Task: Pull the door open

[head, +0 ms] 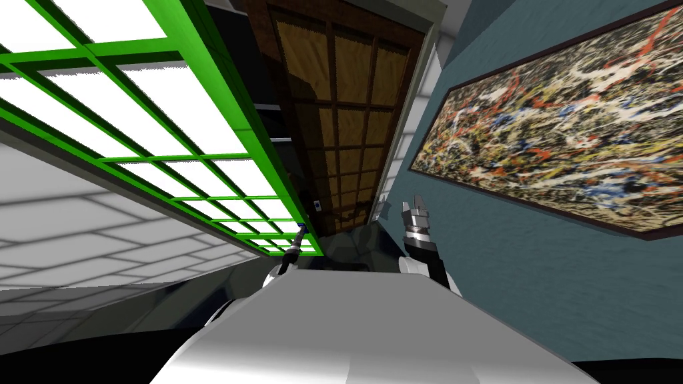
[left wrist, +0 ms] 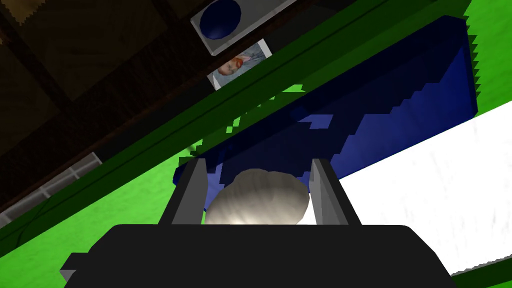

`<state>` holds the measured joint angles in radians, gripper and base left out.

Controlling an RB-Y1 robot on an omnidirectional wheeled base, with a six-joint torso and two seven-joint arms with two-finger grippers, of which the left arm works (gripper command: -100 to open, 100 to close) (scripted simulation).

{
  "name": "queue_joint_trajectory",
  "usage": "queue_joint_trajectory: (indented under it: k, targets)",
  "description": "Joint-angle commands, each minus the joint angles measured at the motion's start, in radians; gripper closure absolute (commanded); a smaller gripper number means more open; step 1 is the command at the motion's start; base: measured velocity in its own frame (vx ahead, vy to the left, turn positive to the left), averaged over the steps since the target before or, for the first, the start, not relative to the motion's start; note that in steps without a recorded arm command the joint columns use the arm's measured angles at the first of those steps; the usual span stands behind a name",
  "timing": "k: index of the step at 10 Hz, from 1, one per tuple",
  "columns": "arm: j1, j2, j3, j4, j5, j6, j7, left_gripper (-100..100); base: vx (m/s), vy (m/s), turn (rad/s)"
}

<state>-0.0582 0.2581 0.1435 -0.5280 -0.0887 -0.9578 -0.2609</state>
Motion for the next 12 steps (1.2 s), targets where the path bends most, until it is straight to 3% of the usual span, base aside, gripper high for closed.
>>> queue_joint_trajectory:
  k: [1, 4, 7, 9, 11, 12]
  targets:
    - [-0.011, 0.010, -0.004, 0.017, 0.029, -0.013, 0.050, 100, -0.055, 0.020, -0.090]
    - [-0.012, 0.011, -0.013, 0.016, 0.046, -0.012, 0.109, 100, -0.043, 0.019, -0.042]
    - [-0.015, 0.012, -0.031, 0.016, 0.079, -0.008, 0.189, 100, -0.032, 0.014, -0.050]
    - [-0.015, 0.012, -0.031, 0.016, 0.079, -0.008, 0.192, 100, -0.020, 0.009, -0.017]
    - [-0.018, 0.013, -0.049, 0.015, 0.112, -0.004, 0.257, 100, -0.046, 0.020, -0.074]
    - [-0.018, 0.013, -0.049, 0.015, 0.112, -0.004, 0.275, 100, -0.038, 0.023, -0.055]
